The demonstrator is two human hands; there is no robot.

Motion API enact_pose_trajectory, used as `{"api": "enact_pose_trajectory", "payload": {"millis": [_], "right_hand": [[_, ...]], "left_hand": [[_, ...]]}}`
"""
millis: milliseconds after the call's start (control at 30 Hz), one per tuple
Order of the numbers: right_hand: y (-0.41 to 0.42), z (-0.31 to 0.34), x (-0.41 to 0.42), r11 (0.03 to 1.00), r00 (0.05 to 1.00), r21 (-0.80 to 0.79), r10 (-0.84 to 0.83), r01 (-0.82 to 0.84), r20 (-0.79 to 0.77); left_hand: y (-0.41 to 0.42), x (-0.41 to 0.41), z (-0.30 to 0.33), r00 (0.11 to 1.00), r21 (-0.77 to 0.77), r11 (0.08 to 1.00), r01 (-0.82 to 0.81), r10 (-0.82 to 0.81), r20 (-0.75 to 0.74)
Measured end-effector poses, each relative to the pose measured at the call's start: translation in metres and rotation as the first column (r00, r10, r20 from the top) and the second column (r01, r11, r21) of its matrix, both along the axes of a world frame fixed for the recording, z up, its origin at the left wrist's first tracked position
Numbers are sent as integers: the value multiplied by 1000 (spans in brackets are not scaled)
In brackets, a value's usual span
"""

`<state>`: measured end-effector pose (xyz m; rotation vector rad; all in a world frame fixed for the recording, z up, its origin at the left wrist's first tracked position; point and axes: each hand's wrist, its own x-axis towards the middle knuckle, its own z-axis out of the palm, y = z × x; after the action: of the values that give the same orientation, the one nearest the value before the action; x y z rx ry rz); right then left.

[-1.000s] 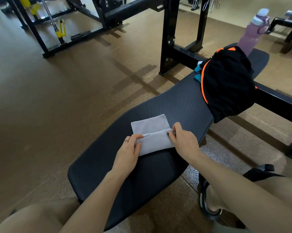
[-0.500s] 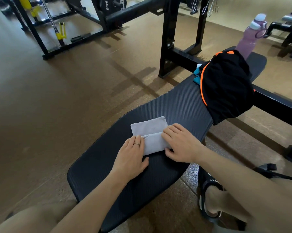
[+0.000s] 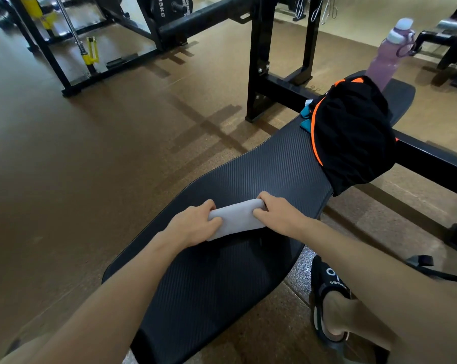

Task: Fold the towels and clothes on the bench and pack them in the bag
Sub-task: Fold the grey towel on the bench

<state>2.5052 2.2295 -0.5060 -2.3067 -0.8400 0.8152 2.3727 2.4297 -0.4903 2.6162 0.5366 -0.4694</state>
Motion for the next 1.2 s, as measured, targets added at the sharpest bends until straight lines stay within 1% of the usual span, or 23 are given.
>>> {"api": "enact_pose_trajectory", "payload": {"millis": [67, 100, 200, 267, 367, 500, 567, 667, 733, 767, 800, 867, 933, 967, 1067, 1133, 1200], "right_hand": [[4, 0, 0, 999, 1000, -32, -24, 24, -18], [6, 0, -1, 998, 1000, -53, -26, 25, -14], [13, 0, -2, 994, 999, -107, -35, 38, 27], [18, 1, -3, 991, 998, -126, -49, 52, 25], [21, 2, -4, 989, 997, -131, -71, 73, 21], [19, 0, -4, 992, 996, -91, -83, 84, 9], [15, -1, -5, 996, 997, -57, -73, 73, 9], [7, -4, -5, 998, 998, -42, -52, 54, 46], [-1, -5, -9, 998, 998, -46, -47, 49, 47], [-7, -3, -11, 998, 997, -53, -22, 26, 73], [-12, 1, -13, 998, 990, -64, 29, -20, 140], [-23, 11, -17, 982, 933, -94, 186, -165, 307], [-35, 30, -20, 947, 865, -122, 322, -298, 386], [-42, 42, -21, 934, 840, -152, 358, -324, 407], [-73, 77, -20, 918, 761, -262, 393, -297, 517], [-103, 95, -16, 913, 691, -326, 399, -243, 602], [-141, 104, -13, 926, 655, -333, 363, -177, 662]], "left_hand": [[4, 5, -6, 1000, -63, 998, -27, 28, 15], [6, 7, -9, 999, -68, 997, -31, 32, 21], [11, 14, -17, 999, -28, 999, -30, 30, 10], [13, 21, -17, 999, 4, 1000, -8, 8, -32], [12, 30, -17, 994, -21, 1000, -18, 16, -104], [6, 32, -16, 989, -73, 997, -34, 24, -145], [1, 30, -13, 984, -70, 998, 8, -20, -177], [-11, 23, -8, 974, -26, 994, 104, -107, -199], [-20, 17, -2, 976, -5, 990, 144, -143, -167], [-24, 14, 2, 975, 12, 984, 176, -173, -139], [-29, 12, 8, 970, 38, 975, 220, -215, -110], [-42, 10, 23, 947, 102, 942, 321, -316, -58], [-57, 13, 41, 911, 165, 898, 409, -413, -10], [-65, 16, 50, 891, 196, 875, 443, -455, 16], [-96, 29, 77, 795, 327, 770, 547, -601, 86], [-118, 40, 88, 702, 448, 662, 600, -705, 100], [-145, 55, 98, 620, 559, 564, 608, -777, 109]]}}
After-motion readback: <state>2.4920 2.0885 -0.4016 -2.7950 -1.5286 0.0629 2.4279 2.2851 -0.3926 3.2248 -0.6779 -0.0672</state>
